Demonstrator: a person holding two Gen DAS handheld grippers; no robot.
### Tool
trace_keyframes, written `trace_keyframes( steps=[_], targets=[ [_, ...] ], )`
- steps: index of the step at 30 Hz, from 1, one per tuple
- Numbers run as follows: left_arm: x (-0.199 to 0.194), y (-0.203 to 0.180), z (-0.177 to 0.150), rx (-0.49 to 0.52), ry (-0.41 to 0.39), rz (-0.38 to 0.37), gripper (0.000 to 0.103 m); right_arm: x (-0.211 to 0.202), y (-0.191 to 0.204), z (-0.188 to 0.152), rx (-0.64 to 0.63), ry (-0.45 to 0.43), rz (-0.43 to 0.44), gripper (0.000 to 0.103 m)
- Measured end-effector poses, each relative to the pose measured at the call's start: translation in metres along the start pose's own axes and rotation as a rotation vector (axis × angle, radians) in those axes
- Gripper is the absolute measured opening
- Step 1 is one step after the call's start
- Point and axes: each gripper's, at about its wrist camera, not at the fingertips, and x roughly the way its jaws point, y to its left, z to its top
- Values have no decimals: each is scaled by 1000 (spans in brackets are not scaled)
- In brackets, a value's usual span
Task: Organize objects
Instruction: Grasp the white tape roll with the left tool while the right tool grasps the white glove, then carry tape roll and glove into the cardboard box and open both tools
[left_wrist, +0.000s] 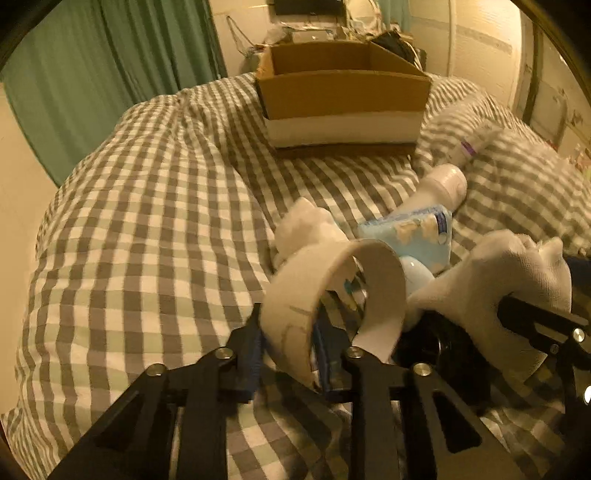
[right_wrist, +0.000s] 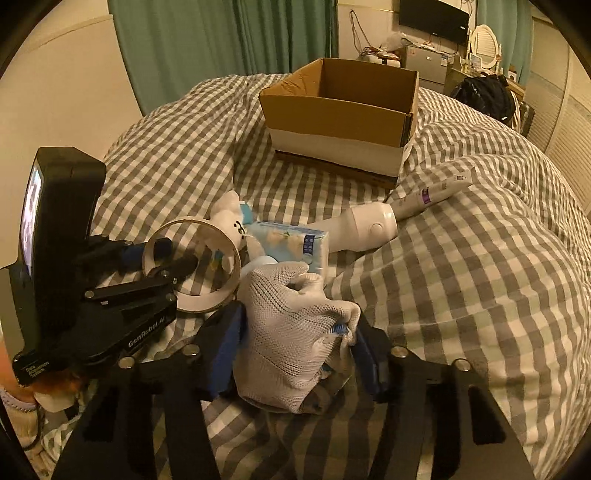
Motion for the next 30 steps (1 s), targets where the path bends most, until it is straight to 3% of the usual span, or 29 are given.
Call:
trace_keyframes(
  steps=[6, 18, 24, 30],
  targets=[
    [-17, 6, 1, -25, -37, 6, 10, -11, 3, 3, 1, -27, -6, 47],
    [-96, 19, 18, -41, -201, 4, 6, -79, 16, 25, -40, -195, -66, 45],
    [-130, 30, 49, -66, -301, -17, 5, -110, 12, 44, -49, -264, -78, 45],
    [-149, 43, 104, -45, -374, -31, 6, -133, 7, 81, -86, -343, -107, 45]
  ],
)
